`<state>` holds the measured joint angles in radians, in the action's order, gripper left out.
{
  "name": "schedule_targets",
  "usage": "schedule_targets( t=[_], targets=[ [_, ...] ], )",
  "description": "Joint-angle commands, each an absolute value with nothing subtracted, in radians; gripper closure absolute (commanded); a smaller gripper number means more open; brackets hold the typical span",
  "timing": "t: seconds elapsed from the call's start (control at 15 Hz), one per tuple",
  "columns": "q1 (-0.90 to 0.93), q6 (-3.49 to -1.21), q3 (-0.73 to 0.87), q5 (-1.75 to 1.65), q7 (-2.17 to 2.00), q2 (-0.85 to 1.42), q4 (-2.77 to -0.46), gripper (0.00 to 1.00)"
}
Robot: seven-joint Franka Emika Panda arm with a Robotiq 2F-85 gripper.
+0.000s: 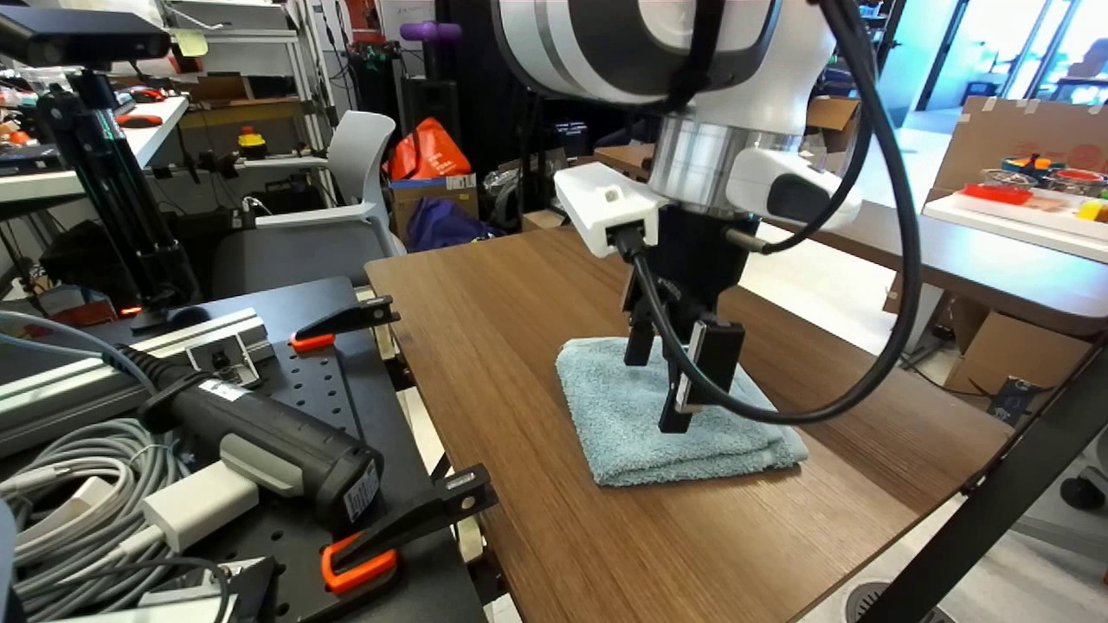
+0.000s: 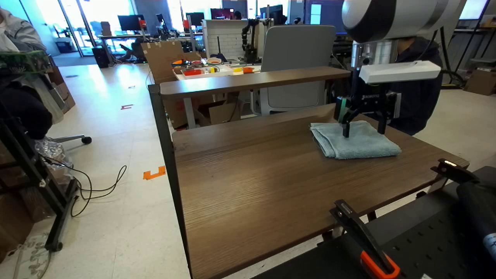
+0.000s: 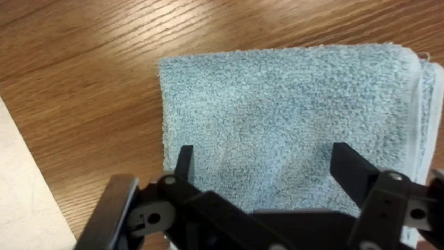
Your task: Use the towel to wipe the table.
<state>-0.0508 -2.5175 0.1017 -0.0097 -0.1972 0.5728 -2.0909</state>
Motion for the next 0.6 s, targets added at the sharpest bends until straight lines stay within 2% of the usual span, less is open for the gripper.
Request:
schedule_targets(
  t=[0.0, 0.53],
  targets=[
    [-0.064, -2.539, 0.08, 0.046, -0.194, 0.672, -2.016, 0.0],
    [-0.078, -2.627, 0.005, 0.131, -0.129, 0.681, -2.032, 0.0]
  ],
)
